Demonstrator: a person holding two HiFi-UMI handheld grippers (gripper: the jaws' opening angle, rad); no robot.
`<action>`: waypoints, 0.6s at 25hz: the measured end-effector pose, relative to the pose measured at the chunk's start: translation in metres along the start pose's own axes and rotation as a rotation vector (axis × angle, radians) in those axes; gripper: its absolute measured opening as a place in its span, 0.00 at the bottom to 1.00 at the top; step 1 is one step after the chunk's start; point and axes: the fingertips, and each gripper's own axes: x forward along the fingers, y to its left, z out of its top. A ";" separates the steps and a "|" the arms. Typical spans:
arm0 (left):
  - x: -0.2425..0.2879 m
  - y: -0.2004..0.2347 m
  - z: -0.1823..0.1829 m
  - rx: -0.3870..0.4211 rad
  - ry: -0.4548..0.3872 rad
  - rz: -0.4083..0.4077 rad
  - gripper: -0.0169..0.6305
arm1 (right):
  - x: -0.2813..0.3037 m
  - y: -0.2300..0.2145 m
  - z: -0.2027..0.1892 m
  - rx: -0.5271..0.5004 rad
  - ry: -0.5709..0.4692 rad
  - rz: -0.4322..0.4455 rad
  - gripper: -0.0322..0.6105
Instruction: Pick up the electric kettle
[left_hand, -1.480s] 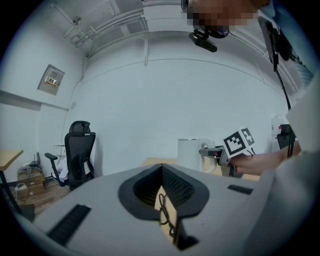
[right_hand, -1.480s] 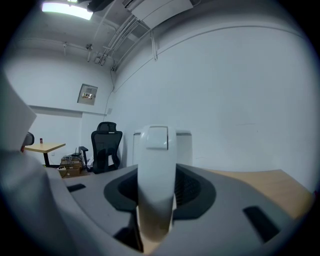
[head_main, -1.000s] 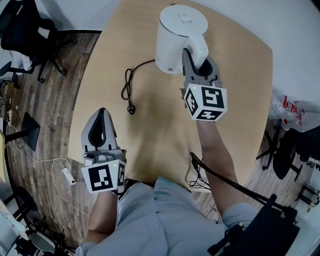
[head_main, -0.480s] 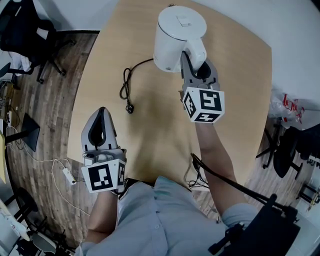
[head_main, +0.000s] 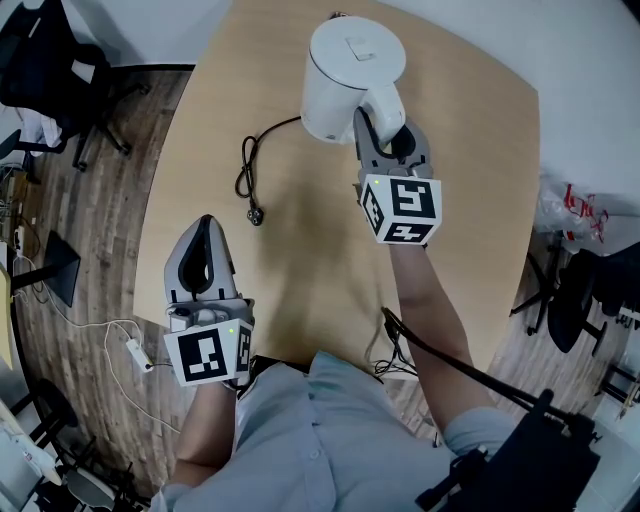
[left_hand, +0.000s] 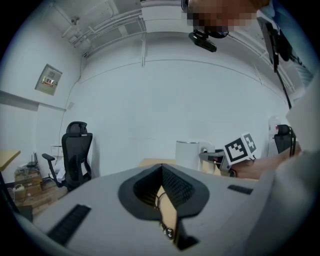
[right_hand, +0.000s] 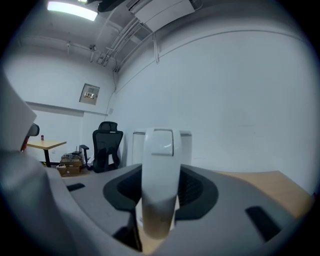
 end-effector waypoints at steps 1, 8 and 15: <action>-0.001 -0.001 0.000 0.000 -0.001 0.001 0.03 | -0.001 0.000 0.001 0.001 0.004 0.006 0.28; -0.002 -0.009 0.001 -0.002 -0.010 -0.012 0.03 | -0.006 -0.002 0.027 0.031 0.004 0.027 0.34; -0.001 -0.007 0.001 0.001 -0.006 -0.005 0.03 | 0.007 -0.001 0.031 0.068 -0.009 0.031 0.30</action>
